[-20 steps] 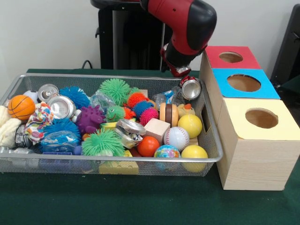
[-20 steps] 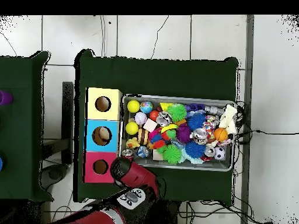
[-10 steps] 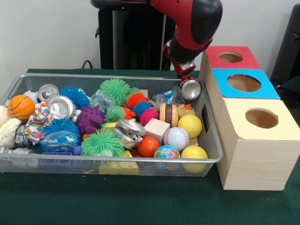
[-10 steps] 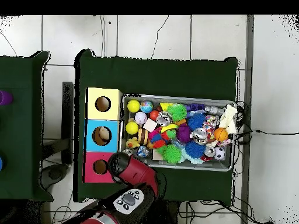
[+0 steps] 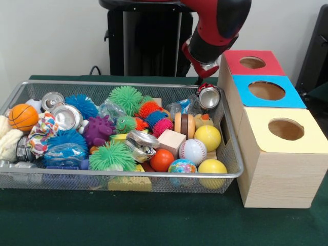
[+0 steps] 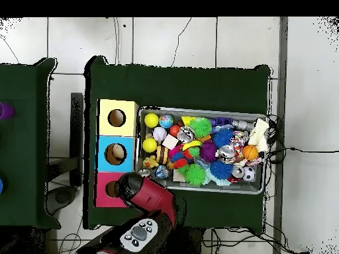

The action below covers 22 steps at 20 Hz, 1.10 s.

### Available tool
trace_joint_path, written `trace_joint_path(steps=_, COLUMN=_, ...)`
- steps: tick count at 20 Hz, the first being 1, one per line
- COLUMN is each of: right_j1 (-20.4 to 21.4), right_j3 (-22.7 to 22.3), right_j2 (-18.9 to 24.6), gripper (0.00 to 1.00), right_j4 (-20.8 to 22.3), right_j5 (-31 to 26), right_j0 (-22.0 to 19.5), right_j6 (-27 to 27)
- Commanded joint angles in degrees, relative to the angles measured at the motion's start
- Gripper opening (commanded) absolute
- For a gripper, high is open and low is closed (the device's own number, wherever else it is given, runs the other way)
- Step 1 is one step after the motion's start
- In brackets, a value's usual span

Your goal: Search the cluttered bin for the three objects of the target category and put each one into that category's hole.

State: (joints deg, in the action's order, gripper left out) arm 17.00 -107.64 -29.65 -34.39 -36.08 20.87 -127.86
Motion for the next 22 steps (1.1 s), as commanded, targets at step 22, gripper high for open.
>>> trace_joint_path(steps=22, right_j1=2.83, right_j3=8.82, right_j2=-0.72, gripper=1.00, right_j4=0.72, right_j5=-11.49, right_j0=-0.88, right_j6=-20.72)
